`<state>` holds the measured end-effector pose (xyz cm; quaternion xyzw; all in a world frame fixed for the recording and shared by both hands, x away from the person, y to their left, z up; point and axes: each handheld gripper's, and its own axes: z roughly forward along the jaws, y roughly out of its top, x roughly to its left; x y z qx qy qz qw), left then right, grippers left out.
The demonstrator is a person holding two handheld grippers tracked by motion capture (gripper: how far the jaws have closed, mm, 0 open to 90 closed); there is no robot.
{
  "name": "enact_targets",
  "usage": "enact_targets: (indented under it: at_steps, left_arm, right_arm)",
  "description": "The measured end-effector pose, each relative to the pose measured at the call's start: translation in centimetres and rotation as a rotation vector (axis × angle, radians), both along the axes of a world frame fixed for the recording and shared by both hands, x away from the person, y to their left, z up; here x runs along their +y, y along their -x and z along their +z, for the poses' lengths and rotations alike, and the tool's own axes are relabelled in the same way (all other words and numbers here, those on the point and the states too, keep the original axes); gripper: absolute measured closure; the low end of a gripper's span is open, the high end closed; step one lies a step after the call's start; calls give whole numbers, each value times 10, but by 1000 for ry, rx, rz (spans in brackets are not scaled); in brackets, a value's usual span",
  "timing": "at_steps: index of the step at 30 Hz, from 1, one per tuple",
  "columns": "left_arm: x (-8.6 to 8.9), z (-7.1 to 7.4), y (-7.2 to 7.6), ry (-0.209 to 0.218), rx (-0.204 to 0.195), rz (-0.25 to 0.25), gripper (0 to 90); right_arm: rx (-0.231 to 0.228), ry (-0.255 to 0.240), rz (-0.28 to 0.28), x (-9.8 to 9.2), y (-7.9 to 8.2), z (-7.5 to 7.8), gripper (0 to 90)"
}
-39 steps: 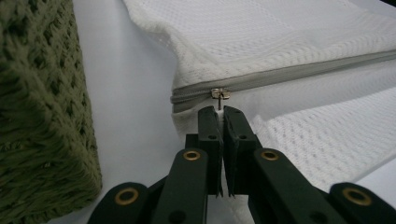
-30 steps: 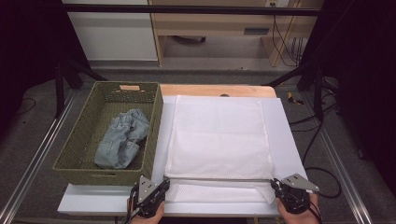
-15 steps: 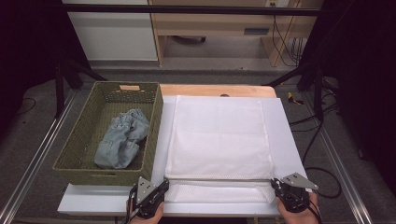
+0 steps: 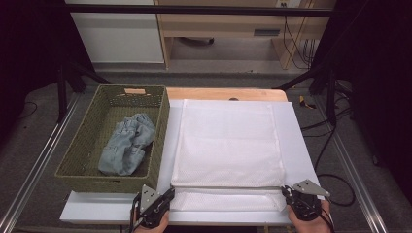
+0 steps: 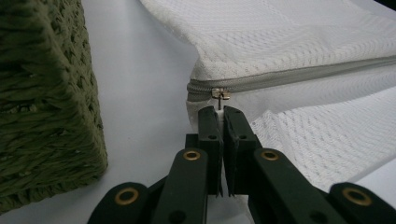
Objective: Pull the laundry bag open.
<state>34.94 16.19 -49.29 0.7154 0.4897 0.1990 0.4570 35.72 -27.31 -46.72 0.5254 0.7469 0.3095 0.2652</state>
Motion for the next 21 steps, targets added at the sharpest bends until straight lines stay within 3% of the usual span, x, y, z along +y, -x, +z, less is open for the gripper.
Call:
enact_targets:
  at_steps: [21]
  left_arm:
    - [4,-2,1,14,10,14,866]
  right_arm:
    - [17,8,-5,0,-1,-2,847]
